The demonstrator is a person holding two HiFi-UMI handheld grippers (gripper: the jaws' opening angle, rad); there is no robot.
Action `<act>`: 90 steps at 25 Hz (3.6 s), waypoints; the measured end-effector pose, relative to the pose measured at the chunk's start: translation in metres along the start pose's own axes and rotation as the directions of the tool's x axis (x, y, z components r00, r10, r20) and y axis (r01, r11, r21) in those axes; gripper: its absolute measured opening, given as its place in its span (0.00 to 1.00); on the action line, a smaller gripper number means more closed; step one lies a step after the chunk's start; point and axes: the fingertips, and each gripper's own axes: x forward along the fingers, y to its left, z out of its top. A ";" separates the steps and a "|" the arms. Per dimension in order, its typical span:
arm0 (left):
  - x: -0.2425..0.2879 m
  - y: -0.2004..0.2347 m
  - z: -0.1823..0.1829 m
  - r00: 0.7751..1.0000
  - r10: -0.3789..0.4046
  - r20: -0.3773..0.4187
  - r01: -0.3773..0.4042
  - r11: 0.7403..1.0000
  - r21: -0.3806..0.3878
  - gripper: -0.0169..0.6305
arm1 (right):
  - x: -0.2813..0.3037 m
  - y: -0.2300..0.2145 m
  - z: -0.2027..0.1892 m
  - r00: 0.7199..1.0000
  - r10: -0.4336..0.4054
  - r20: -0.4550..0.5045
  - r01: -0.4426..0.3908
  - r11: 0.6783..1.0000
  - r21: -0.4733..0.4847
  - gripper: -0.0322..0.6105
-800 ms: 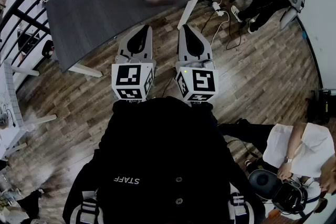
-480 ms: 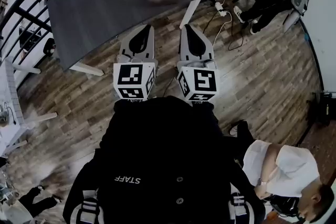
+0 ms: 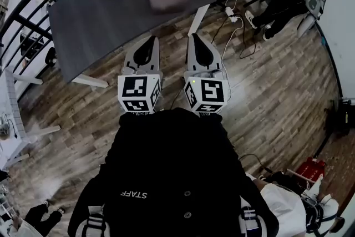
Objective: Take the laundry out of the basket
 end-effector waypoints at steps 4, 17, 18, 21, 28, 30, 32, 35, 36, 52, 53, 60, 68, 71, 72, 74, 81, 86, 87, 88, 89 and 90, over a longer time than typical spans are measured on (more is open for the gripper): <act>0.011 -0.004 0.000 1.000 0.008 0.000 -0.008 1.000 0.001 0.03 | 0.007 -0.010 -0.002 1.000 0.003 -0.005 -0.003 1.000 -0.013 0.07; 0.046 -0.035 -0.018 0.999 0.046 -0.022 -0.047 0.999 -0.008 0.03 | 0.011 -0.062 -0.021 0.999 0.034 -0.036 -0.034 0.999 -0.015 0.07; 0.048 -0.038 -0.022 0.998 0.050 -0.026 -0.051 0.999 -0.008 0.03 | 0.010 -0.066 -0.025 0.998 0.037 -0.042 -0.037 0.999 -0.012 0.07; 0.050 -0.043 -0.033 0.997 0.067 -0.044 -0.068 0.998 -0.008 0.03 | 0.009 -0.076 -0.038 0.997 0.039 -0.066 -0.039 0.999 0.004 0.07; 0.060 -0.026 -0.050 0.991 0.111 -0.074 -0.114 0.993 -0.037 0.03 | 0.029 -0.084 -0.052 0.994 0.056 -0.091 -0.055 0.998 0.020 0.07; 0.069 -0.019 -0.053 0.991 0.111 -0.074 -0.115 0.993 -0.042 0.03 | 0.042 -0.086 -0.056 0.994 0.056 -0.093 -0.055 0.998 0.018 0.07; 0.081 -0.011 -0.055 0.991 0.109 -0.075 -0.113 0.993 -0.045 0.03 | 0.056 -0.087 -0.060 0.994 0.055 -0.098 -0.054 0.998 0.015 0.07; 0.103 0.008 -0.052 0.992 0.108 -0.068 -0.111 0.993 -0.049 0.03 | 0.084 -0.088 -0.066 0.993 0.052 -0.102 -0.051 0.999 0.014 0.07; 0.112 0.015 -0.049 0.992 0.108 -0.064 -0.112 0.992 -0.051 0.03 | 0.096 -0.089 -0.066 0.993 0.052 -0.103 -0.051 0.999 0.014 0.07; 0.290 0.156 -0.016 0.990 0.097 -0.098 -0.105 0.991 -0.082 0.03 | 0.327 -0.101 -0.077 0.984 0.041 -0.173 -0.039 0.999 0.018 0.07; 0.298 0.163 -0.015 0.991 0.092 -0.101 -0.101 0.991 -0.084 0.03 | 0.338 -0.101 -0.077 0.983 0.039 -0.177 -0.036 0.999 0.016 0.07; 0.348 0.191 -0.009 0.991 0.038 -0.125 -0.051 0.994 -0.101 0.03 | 0.396 -0.101 -0.078 0.979 0.012 -0.205 -0.010 1.000 0.009 0.07; 0.385 0.213 -0.024 0.982 0.037 -0.185 -0.061 0.991 -0.122 0.03 | 0.436 -0.106 -0.097 0.963 0.018 -0.270 -0.005 0.999 0.051 0.07; 0.396 0.219 -0.030 0.977 0.054 -0.204 -0.082 0.988 -0.131 0.03 | 0.447 -0.106 -0.106 0.955 0.038 -0.293 -0.023 0.998 0.056 0.07; 0.398 0.221 -0.032 0.976 0.064 -0.210 -0.093 0.987 -0.133 0.03 | 0.451 -0.107 -0.108 0.953 0.049 -0.298 -0.033 0.998 0.057 0.07; 0.403 0.225 -0.034 0.971 0.089 -0.221 -0.121 0.983 -0.137 0.03 | 0.459 -0.106 -0.114 0.948 0.072 -0.311 -0.056 0.997 0.058 0.07; 0.419 0.234 -0.049 0.952 0.147 -0.269 -0.193 0.969 -0.153 0.03 | 0.485 -0.110 -0.133 0.921 0.118 -0.370 -0.101 0.993 0.065 0.07; 0.439 0.236 -0.072 0.931 0.145 -0.336 -0.216 0.959 -0.184 0.03 | 0.500 -0.116 -0.160 0.889 0.137 -0.437 -0.115 0.990 0.076 0.07; 0.443 0.238 -0.077 0.925 0.145 -0.351 -0.222 0.956 -0.191 0.03 | 0.504 -0.118 -0.166 0.882 0.137 -0.450 -0.113 0.990 0.081 0.07; 0.447 0.239 -0.082 0.920 0.146 -0.365 -0.229 0.953 -0.196 0.03 | 0.508 -0.120 -0.171 0.876 0.138 -0.462 -0.109 0.990 0.088 0.07; 0.452 0.241 -0.085 0.915 0.146 -0.377 -0.234 0.951 -0.200 0.03 | 0.512 -0.122 -0.176 0.870 0.138 -0.474 -0.105 0.990 0.096 0.07; 0.458 0.243 -0.089 0.910 0.145 -0.388 -0.238 0.950 -0.203 0.03 | 0.517 -0.124 -0.181 0.864 0.137 -0.485 -0.100 0.990 0.103 0.07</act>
